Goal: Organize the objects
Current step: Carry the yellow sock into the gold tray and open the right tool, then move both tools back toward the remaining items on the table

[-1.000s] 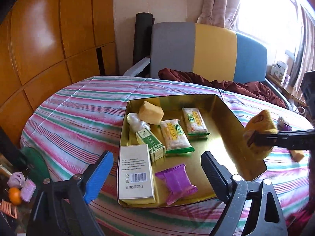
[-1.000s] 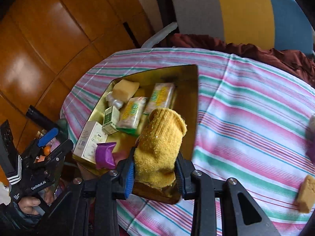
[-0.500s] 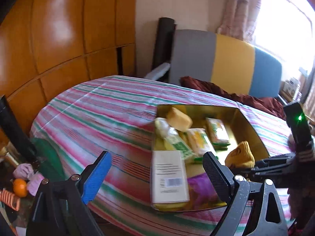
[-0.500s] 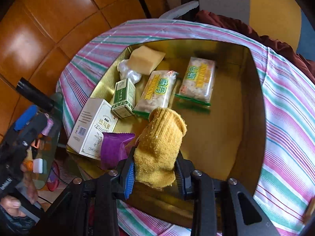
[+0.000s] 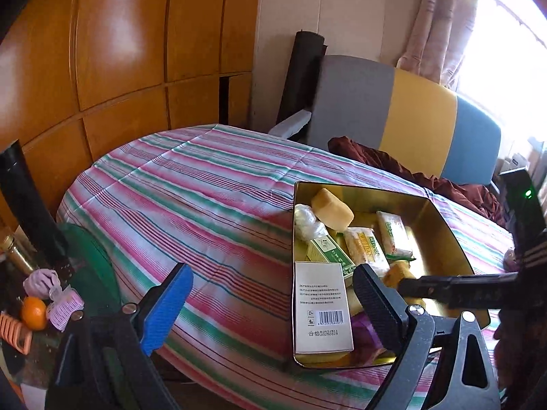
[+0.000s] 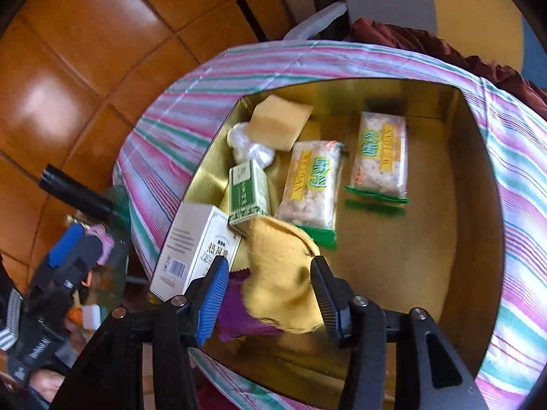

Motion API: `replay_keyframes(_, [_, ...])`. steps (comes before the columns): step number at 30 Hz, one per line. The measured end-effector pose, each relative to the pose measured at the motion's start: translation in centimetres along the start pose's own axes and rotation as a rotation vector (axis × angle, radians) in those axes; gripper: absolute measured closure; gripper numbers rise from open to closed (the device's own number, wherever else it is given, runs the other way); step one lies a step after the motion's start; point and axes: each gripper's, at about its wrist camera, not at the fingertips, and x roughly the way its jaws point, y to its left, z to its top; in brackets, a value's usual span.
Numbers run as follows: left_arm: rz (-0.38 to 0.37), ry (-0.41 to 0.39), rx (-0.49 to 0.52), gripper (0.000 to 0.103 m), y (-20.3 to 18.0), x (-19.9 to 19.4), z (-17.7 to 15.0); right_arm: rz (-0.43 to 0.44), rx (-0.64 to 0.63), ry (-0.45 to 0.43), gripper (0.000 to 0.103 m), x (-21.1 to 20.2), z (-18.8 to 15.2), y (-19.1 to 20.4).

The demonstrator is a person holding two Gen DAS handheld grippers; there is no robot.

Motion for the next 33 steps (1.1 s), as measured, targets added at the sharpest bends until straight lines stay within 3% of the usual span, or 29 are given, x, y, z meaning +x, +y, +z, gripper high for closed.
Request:
replay_keyframes(7, [-0.012, 0.0, 0.016, 0.008, -0.7, -0.3, -0.1, -0.01, 0.036, -0.079, 0.053, -3.1, -0.4, -0.7])
replay_keyframes(21, [-0.076, 0.004, 0.117, 0.008, -4.5, -1.5, -0.7, -0.129, 0.021, -0.157, 0.053, -7.9, -3.5, -3.1])
replay_keyframes(33, [-0.153, 0.014, 0.208, 0.008, -8.6, -2.4, -1.1, -0.248, 0.158, -0.233, 0.053, -13.4, -5.7, -10.8])
